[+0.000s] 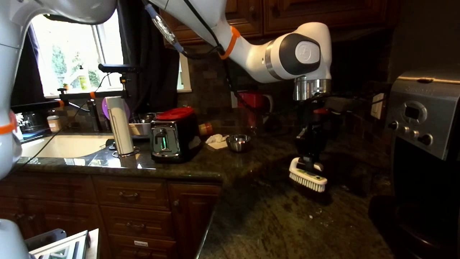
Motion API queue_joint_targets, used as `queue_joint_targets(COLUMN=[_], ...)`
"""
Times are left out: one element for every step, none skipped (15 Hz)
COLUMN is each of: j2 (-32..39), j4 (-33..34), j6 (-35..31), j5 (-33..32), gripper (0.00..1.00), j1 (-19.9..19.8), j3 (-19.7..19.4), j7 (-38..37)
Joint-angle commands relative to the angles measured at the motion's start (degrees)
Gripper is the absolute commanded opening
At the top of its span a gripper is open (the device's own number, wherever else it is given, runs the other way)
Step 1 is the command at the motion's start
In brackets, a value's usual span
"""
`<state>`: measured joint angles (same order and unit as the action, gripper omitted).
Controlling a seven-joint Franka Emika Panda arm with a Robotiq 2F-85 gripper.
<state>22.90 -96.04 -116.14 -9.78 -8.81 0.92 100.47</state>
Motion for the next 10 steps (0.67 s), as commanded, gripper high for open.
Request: queue_joint_targets(j2=[-7.9,-9.4,-10.9,-12.3,-13.7,-15.2,-16.9,-11.4,-12.8,-13.9], j4=[-14.2,-17.2,-20.3,-23.3,-26.5,-29.7,-31.9,-24.5,-26.9,-28.4], j6=[-7.1,-9.5,-12.8,-15.6,-18.3,-20.8,-19.5,-17.5,-17.7,-17.8], j5=[-1.0,-1.5,-1.2,-0.7,0.4,4.7,7.9,3.8,5.6,6.4], gripper=[0.06,0.06,0.06,0.06,0.06,0.06,0.06,0.23,0.23,0.06], j1=[-1.4,-1.8,-2.4,-2.9,-3.7,-5.2,-5.0,-3.0,-3.5,-3.7], j3=[-1.2,-1.7,-2.0,-2.4,-2.8,-2.8,-3.1,-3.8,-4.2,-4.4], j7=[5.2,7.1,9.8,12.2,15.1,18.9,17.1,14.9,15.8,16.1])
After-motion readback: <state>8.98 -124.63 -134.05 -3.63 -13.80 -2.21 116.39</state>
